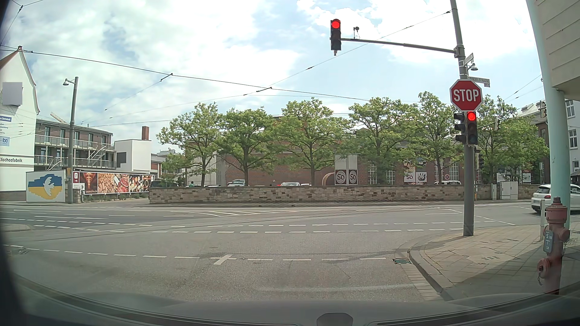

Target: Follow the waypoints while adhering to traffic rules and regulations

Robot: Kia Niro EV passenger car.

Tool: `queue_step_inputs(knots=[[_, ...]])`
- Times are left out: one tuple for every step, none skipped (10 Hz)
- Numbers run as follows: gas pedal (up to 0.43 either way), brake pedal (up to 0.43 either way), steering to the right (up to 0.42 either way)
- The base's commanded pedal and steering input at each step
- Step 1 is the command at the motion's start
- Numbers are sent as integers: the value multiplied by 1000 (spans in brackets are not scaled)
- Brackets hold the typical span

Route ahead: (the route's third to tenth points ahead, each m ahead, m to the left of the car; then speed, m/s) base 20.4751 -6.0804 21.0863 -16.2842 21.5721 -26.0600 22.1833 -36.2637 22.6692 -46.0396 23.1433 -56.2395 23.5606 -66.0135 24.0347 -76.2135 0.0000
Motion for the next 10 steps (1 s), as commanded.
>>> queue_step_inputs(knots=[[0,323,35],[0,323,35],[0,323,36],[0,323,35],[0,323,36],[0,323,35],[0,323,35],[0,323,36],[0,323,35],[0,323,36]])
